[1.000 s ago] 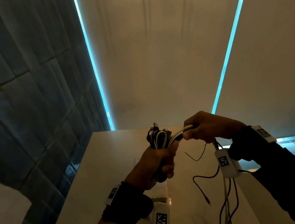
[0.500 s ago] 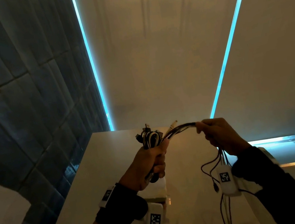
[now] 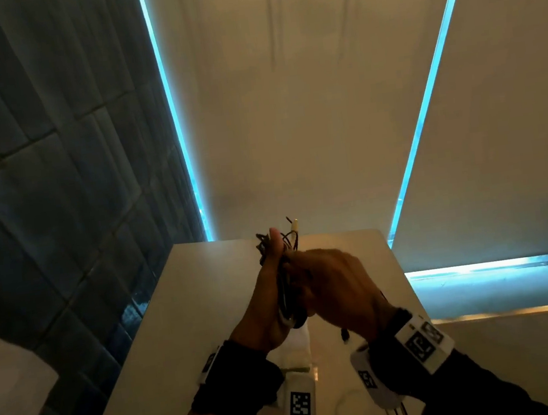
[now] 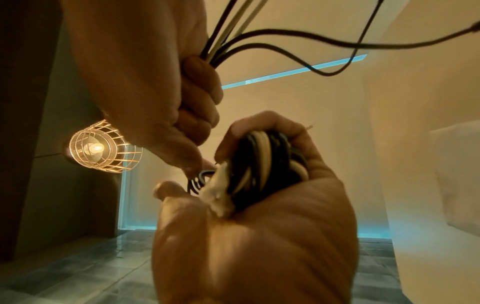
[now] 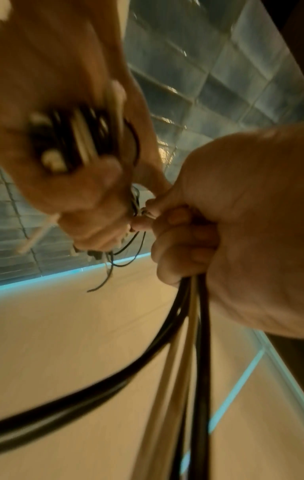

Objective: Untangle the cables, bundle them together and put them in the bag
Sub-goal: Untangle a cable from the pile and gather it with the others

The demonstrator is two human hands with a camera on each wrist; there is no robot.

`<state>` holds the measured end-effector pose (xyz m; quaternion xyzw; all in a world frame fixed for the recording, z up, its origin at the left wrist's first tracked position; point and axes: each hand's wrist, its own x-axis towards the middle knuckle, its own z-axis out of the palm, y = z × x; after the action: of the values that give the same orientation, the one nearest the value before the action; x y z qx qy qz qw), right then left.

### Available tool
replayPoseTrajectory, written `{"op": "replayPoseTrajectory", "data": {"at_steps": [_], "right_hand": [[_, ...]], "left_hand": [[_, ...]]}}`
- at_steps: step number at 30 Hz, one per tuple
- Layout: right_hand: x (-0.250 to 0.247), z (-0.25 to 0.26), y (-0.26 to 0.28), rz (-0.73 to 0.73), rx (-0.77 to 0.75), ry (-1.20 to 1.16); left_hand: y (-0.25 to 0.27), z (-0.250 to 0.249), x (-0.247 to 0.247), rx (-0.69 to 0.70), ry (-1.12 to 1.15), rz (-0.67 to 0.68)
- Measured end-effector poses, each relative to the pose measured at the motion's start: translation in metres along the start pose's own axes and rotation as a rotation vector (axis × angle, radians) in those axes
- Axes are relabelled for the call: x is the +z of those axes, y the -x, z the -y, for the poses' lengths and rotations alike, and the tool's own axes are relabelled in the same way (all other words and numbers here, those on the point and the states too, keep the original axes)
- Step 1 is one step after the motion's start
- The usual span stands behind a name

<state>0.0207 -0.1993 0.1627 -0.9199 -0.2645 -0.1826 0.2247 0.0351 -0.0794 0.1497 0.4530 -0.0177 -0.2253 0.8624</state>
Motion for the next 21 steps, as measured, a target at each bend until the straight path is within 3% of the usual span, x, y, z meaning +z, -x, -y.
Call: {"op": "replayPoseTrajectory", "data": {"at_steps": [5,8,11,15,18,19,21], "right_hand": [[0.014,0.009,0.012,0.018,-0.081,0.071],[0.026,0.014,0.022,0.064,-0.047,0.024],[0.035,0.017,0.043,0.042,0.096,-0.279],[0.044,0.001,0.077,0.134,0.289,-0.707],[0.041,-0.013,0.087,0.367,0.438,-0.844],[0.038,-0.018,0.085,0.394,0.485,-0.855],[0.028,-0.021,0.073,0.306,0.552,-0.898]], "left_hand": [[-0.009,-0.002,-0.011,0.031,0.05,-0.124],[-0.014,-0.003,-0.016,0.059,0.11,-0.183],[-0.019,-0.009,-0.023,0.143,0.173,-0.281],[-0.022,-0.013,-0.035,0.215,0.139,-0.366],[-0.02,-0.009,-0.04,0.24,0.089,-0.328],[-0.02,-0.006,-0.039,0.246,0.066,-0.308],[-0.02,0.001,-0.033,0.259,0.015,-0.264]]}}
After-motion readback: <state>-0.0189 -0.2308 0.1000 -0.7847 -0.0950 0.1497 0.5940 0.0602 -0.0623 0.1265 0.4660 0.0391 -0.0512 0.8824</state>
